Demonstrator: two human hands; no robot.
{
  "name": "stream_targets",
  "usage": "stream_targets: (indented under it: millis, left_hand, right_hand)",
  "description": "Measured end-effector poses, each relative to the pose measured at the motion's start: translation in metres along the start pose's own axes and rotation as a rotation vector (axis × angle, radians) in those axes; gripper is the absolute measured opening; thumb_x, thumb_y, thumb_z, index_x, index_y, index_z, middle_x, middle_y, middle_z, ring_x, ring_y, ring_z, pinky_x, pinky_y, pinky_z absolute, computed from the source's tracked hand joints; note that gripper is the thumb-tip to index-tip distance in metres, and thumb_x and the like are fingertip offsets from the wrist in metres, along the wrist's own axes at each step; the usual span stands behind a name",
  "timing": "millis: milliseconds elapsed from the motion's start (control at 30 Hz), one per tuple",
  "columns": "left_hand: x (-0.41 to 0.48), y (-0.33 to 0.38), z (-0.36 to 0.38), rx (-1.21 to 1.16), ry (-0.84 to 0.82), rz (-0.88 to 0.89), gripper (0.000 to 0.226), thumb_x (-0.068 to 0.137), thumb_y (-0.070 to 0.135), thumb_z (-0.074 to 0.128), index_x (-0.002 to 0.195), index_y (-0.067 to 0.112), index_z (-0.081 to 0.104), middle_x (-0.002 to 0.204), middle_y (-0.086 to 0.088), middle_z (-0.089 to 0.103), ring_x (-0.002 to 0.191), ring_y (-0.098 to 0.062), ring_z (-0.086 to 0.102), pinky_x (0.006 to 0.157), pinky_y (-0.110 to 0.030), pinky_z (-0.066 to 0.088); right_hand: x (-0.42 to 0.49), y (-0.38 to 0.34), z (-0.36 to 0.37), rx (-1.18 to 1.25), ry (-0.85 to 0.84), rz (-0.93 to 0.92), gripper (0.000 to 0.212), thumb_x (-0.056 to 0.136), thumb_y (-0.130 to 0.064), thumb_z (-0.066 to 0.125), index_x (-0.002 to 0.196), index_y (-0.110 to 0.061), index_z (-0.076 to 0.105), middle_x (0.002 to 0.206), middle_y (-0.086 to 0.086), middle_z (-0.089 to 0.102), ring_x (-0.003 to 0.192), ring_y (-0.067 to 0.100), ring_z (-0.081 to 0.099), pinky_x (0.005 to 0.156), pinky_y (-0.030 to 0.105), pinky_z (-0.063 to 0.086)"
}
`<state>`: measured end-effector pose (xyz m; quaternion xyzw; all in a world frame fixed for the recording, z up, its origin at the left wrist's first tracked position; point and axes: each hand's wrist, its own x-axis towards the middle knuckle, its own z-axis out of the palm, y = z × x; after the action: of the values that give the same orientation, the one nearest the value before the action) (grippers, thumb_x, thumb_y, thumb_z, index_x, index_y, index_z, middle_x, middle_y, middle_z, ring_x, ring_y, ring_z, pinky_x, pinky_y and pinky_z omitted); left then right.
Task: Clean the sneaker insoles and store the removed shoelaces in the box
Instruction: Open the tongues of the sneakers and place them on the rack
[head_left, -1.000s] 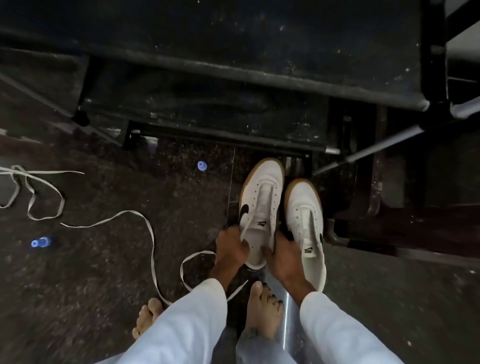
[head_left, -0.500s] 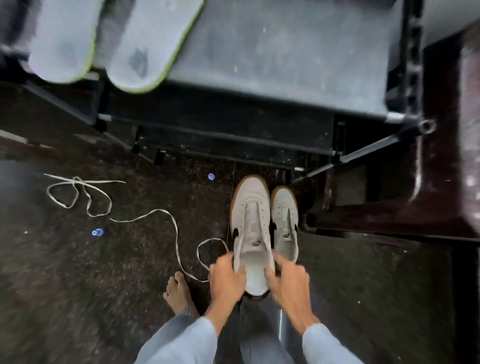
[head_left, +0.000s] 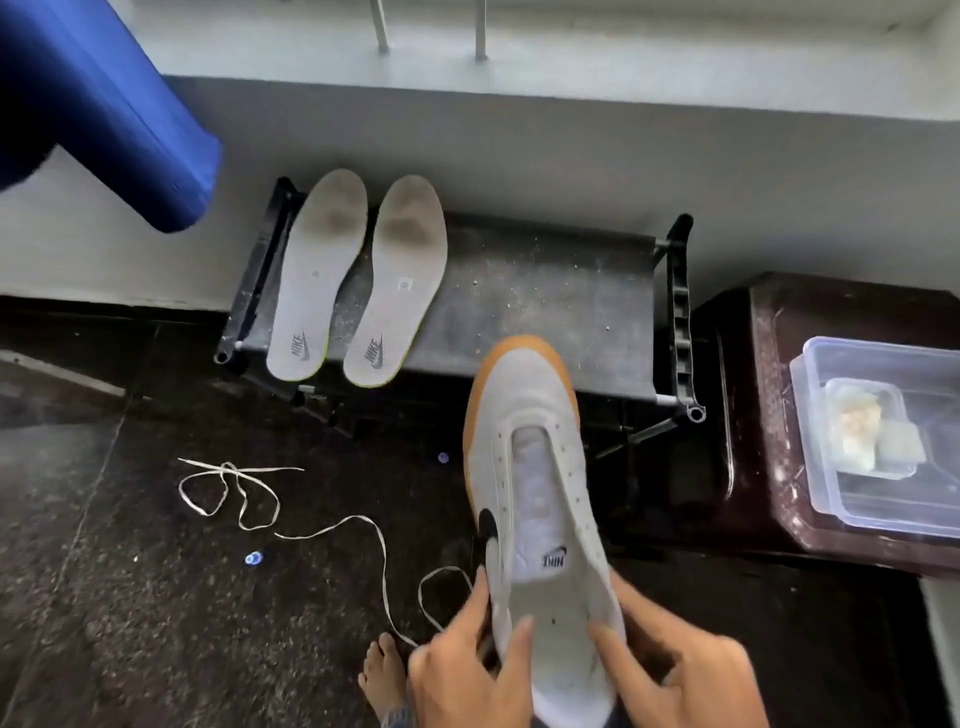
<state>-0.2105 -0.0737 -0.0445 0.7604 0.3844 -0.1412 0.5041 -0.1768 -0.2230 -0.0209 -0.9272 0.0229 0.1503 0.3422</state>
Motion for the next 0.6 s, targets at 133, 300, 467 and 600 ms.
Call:
stream_targets:
  millis: [133,300,467,600]
  left_hand:
    - [0.042,0.056,-0.015,-0.033,0.035,0.177,0.048,0.081,0.027,0.079,0.127,0.036,0.067,0.099,0.019,0.078,0.092,0.005,0.072,0.093,-0.03,0.06]
    - [0.123,0.108,-0.005,0.098,0.141,0.262,0.028,0.085,0.031,0.073,0.112,0.022,0.076,0.104,-0.002,0.08,0.105,-0.026,0.072,0.093,-0.042,0.057]
    - [0.177,0.133,0.002,0.133,0.184,0.239,0.025,0.085,0.034,0.072,0.09,0.01,0.078,0.09,-0.01,0.078,0.096,-0.034,0.07,0.088,-0.045,0.056]
    - [0.194,0.139,0.004,0.146,0.184,0.255,0.036,0.085,0.041,0.069,0.073,0.008,0.074,0.078,-0.01,0.075,0.088,-0.035,0.068,0.082,-0.044,0.055]
  right_hand:
    - [0.06,-0.031,-0.026,0.078,-0.015,-0.112,0.042,0.083,-0.031,0.072,0.115,-0.058,0.063,0.06,-0.001,0.065,0.038,-0.005,0.043,0.05,0.016,0.046]
    - [0.157,-0.051,-0.013,-0.013,0.087,-0.151,0.019,0.087,-0.03,0.067,0.103,-0.034,0.075,0.065,0.003,0.071,0.06,0.017,0.068,0.059,0.035,0.05]
    - [0.231,-0.061,-0.003,-0.099,0.007,-0.102,0.021,0.083,-0.03,0.063,0.098,-0.027,0.078,0.076,0.008,0.075,0.081,0.028,0.07,0.074,0.04,0.055]
    - [0.252,-0.065,-0.004,-0.076,-0.025,-0.067,0.025,0.082,-0.028,0.064,0.103,-0.035,0.077,0.086,0.001,0.078,0.091,0.023,0.07,0.085,0.04,0.057]
